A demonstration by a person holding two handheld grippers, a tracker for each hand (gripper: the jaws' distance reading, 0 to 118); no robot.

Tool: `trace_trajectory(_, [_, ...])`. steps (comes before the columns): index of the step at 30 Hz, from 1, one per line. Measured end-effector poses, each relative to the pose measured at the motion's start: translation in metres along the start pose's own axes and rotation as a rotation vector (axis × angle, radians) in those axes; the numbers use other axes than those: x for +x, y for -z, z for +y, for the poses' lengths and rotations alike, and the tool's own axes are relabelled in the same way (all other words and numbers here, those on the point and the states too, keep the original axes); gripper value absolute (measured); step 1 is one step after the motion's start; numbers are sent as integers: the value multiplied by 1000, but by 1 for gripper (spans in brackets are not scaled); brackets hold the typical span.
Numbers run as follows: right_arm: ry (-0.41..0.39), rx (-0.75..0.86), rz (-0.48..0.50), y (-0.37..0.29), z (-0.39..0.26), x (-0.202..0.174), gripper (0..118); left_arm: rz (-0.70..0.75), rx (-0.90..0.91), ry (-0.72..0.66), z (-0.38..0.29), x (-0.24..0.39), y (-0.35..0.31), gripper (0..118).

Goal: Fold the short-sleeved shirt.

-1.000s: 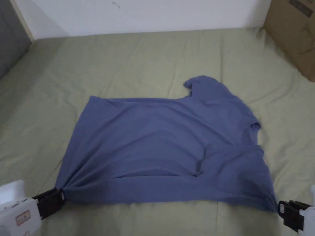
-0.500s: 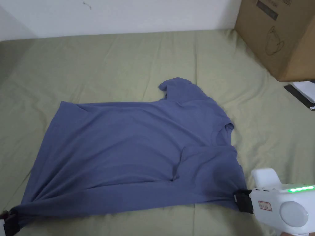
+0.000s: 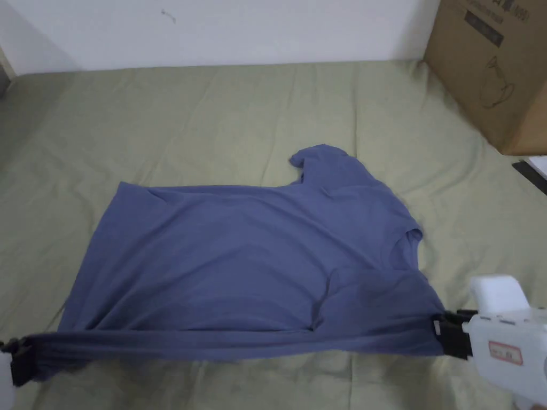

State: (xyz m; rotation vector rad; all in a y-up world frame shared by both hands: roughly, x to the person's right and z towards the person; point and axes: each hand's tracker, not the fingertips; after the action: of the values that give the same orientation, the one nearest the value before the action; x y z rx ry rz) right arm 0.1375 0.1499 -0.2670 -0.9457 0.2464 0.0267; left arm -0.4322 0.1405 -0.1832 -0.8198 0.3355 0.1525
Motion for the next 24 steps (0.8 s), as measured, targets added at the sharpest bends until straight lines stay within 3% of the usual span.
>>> trace_trajectory(5, [37, -18, 6, 44, 52, 10, 7, -4, 15, 26, 46, 14, 50, 4])
trace_trajectory(9, [94, -111, -9, 97, 76, 21, 7, 7, -90, 34, 64, 20, 109, 4])
trace_trajectory(10, [86, -130, -16, 107, 78, 21, 8, 12, -95, 45, 65, 22, 116, 5])
trace_trajectory(11, [72, -162, -20, 118, 78, 22, 10, 10, -98, 63, 65, 24, 124, 15])
trace_trajectory(12, [71, -169, -18, 124, 77, 21, 25, 19, -117, 80, 65, 25, 135, 39])
trace_trajectory(13, [67, -168, -15, 124, 76, 20, 62, 23, -138, 95, 65, 26, 143, 78])
trace_trajectory(14, [62, -159, -35, 122, 75, 18, 95, 41, -179, 98, 65, 24, 147, 100])
trace_trajectory(15, [58, -148, -50, 118, 74, 19, 107, 36, -185, 88, 64, 22, 148, 106])
trace_trajectory(18, [81, -103, -37, 98, 69, 26, 112, 4, -131, 31, 54, 12, 116, 106])
trace_trajectory(22, [102, -61, -47, 62, 56, 29, 108, -21, -102, -76, 36, -11, 79, 106])
trace_trajectory(24, [114, -44, -34, 44, 41, 28, 97, -53, -95, -101, 19, -17, 53, 100])
